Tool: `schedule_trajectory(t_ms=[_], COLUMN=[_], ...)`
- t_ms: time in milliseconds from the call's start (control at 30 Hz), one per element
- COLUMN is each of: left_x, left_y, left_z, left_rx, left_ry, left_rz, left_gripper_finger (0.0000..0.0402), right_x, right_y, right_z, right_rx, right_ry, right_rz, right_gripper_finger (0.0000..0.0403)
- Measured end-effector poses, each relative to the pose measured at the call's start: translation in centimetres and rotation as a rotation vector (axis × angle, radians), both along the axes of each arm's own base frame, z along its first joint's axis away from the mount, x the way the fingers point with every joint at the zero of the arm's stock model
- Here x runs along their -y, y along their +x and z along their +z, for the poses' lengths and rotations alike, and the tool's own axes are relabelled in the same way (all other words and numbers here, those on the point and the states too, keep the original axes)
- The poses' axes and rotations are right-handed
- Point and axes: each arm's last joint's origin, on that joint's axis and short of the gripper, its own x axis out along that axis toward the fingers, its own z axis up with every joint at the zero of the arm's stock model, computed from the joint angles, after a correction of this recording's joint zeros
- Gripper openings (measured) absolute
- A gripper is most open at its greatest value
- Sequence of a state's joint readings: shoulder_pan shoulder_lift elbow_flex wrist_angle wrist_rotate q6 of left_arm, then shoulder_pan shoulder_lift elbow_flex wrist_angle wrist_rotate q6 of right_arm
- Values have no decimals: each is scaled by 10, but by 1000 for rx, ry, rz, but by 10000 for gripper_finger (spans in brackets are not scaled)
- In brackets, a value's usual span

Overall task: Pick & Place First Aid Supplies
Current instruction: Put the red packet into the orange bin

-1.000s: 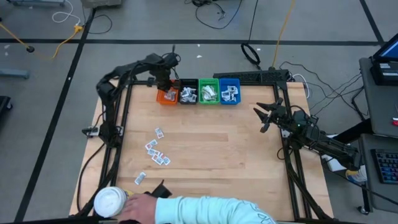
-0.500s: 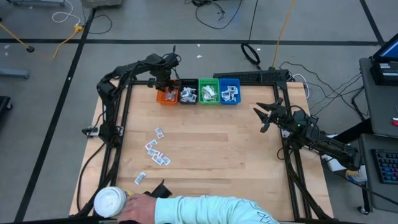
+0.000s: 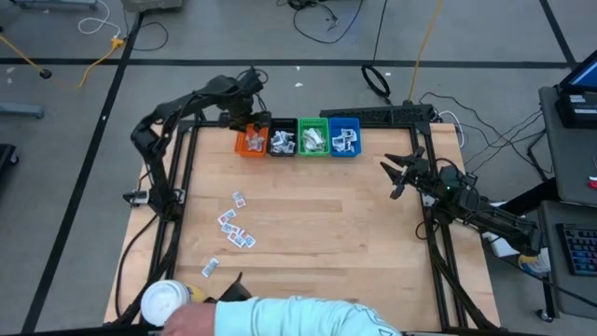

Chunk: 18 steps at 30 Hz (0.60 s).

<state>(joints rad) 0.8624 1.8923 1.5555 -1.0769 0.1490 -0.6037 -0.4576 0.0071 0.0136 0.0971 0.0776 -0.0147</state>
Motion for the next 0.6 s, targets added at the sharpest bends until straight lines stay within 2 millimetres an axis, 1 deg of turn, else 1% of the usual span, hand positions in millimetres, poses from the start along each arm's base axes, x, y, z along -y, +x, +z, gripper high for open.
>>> schedule_trajectory(t_ms=[100, 300, 367, 433, 600], left_x=[10, 27, 35, 48, 89], left_y=[1, 2, 4, 5, 5], left_z=[14, 29, 27, 21, 1], left_rx=[6, 3, -10, -17, -29], left_ry=[25, 29, 33, 24, -22], left_rz=[9, -10, -8, -8, 1], left_gripper_finger=[237, 237, 237, 237, 237], right_x=[0, 0, 0, 0, 0], right_y=[0, 0, 0, 0, 0], right_z=[0, 0, 0, 0, 0], right_rx=[0, 0, 0, 0, 0], right_ry=[0, 0, 0, 0, 0], right_rz=[0, 0, 0, 0, 0], right_gripper_finger=[139, 139, 139, 139, 139])
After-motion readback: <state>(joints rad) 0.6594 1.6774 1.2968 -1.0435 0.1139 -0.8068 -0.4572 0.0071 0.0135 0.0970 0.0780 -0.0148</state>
